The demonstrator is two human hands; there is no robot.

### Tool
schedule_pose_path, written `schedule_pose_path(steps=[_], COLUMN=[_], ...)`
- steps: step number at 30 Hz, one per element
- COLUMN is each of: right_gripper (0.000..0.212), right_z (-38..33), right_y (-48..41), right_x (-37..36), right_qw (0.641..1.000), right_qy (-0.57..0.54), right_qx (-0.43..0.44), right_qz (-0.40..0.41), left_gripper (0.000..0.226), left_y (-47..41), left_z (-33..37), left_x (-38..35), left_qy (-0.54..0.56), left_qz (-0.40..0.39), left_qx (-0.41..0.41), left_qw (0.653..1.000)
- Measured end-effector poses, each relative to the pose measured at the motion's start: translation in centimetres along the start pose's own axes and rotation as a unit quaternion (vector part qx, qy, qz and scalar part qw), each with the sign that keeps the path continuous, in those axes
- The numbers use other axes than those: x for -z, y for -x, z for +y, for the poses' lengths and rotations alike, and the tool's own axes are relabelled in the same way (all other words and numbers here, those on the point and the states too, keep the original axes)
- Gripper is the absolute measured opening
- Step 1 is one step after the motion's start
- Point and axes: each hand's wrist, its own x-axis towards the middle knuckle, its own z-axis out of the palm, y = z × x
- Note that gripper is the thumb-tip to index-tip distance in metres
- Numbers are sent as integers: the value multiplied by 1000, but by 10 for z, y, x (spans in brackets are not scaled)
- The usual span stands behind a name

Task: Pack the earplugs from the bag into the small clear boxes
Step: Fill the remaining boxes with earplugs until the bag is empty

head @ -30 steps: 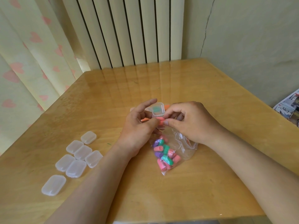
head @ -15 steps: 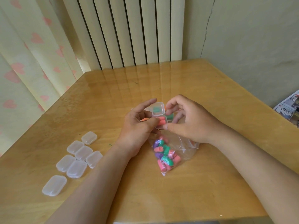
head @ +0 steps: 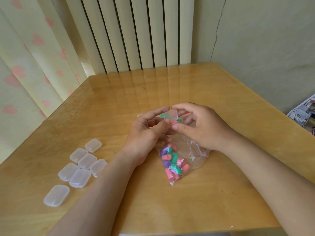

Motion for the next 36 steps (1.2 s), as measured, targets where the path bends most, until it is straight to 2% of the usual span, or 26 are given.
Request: schedule_pose_path(steps=[5,8,36], right_gripper=[23,14,8], right_z=[3,2,7], right_y=[-1,0,-2], right_x=[0,-2,-4], right_qw=[999,999,999], right_qy=[-2,-3,-18], right_qx=[6,10,28], right_qz=[33,36,38], left_gripper=[24,17,12], left_y=[1,1,0], left_z=[1,-2,-4], left_x=[-3,-3,-3], left_qy=[-32,-48,-77], left_qz=[-6,0,2], left_qx=[-12,-19,-24], left_qw=[999,999,997])
